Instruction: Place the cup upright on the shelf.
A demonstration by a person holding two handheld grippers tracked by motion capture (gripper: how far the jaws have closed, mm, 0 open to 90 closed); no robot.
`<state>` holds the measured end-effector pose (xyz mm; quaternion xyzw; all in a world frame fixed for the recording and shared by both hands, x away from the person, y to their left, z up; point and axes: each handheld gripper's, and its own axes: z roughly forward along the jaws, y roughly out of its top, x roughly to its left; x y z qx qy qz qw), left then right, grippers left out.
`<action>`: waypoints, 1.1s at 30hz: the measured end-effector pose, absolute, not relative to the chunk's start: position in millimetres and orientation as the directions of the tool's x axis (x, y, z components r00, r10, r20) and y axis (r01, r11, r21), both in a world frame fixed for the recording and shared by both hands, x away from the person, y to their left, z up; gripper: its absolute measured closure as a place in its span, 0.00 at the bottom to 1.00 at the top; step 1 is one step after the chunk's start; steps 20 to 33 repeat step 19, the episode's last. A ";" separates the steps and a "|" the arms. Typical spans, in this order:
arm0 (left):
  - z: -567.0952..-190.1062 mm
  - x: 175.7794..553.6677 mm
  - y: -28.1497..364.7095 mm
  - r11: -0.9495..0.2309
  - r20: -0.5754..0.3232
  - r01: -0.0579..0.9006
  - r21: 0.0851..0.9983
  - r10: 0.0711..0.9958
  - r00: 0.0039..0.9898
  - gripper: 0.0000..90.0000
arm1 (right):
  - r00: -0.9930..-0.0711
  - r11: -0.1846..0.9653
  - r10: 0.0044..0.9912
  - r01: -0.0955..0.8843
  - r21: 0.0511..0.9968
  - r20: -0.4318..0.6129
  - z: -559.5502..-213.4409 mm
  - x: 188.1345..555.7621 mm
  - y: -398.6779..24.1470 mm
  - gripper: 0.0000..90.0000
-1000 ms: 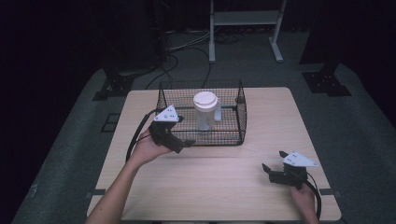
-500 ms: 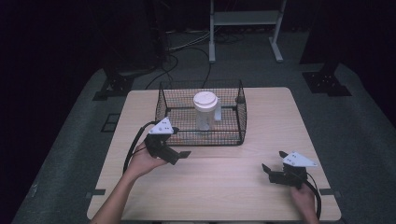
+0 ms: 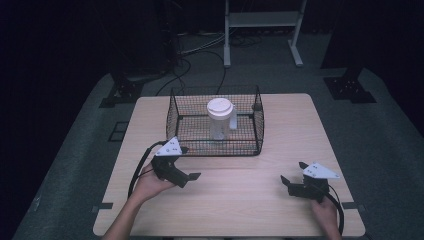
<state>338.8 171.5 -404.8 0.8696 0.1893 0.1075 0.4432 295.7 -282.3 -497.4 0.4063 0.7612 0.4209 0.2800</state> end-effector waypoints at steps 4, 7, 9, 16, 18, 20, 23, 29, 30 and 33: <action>-409.1 332.7 171.3 -0.547 0.034 0.224 0.807 0.422 0.906 0.00 | -0.512 0.316 0.855 0.386 0.867 -0.083 -497.3 295.5 -282.0 0.15; -416.6 322.9 170.5 -0.541 0.044 0.214 0.813 0.423 0.905 0.00 | -0.512 0.314 0.855 0.387 0.867 -0.082 -497.3 295.6 -282.1 0.15; -421.7 317.9 171.7 -0.521 0.035 0.215 0.826 0.428 0.903 0.00 | -0.512 0.314 0.855 0.387 0.867 -0.081 -497.3 295.6 -282.2 0.15; -438.5 303.9 177.4 -0.458 0.004 0.223 0.861 0.443 0.896 0.00 | -0.514 0.317 0.853 0.386 0.866 -0.083 -497.3 295.4 -282.0 0.15; -445.6 301.2 182.0 -0.417 -0.012 0.220 0.882 0.446 0.895 0.00 | -0.514 0.312 0.854 0.385 0.869 -0.079 -497.2 295.7 -282.9 0.15; -445.6 301.2 182.0 -0.417 -0.012 0.220 0.882 0.446 0.895 0.00 | -0.514 0.312 0.854 0.385 0.869 -0.079 -497.2 295.7 -282.9 0.15; -445.6 301.2 182.0 -0.417 -0.012 0.220 0.882 0.446 0.895 0.00 | -0.514 0.312 0.854 0.385 0.869 -0.079 -497.2 295.7 -282.9 0.15; -445.6 301.2 182.0 -0.417 -0.012 0.220 0.882 0.446 0.895 0.00 | -0.514 0.312 0.854 0.385 0.869 -0.079 -497.2 295.7 -282.9 0.15; -445.6 301.2 182.0 -0.417 -0.012 0.220 0.882 0.446 0.895 0.00 | -0.514 0.312 0.854 0.385 0.869 -0.079 -497.2 295.7 -282.9 0.15; -445.6 301.2 182.0 -0.417 -0.012 0.220 0.882 0.446 0.895 0.00 | -0.514 0.312 0.854 0.385 0.869 -0.079 -497.2 295.7 -282.9 0.15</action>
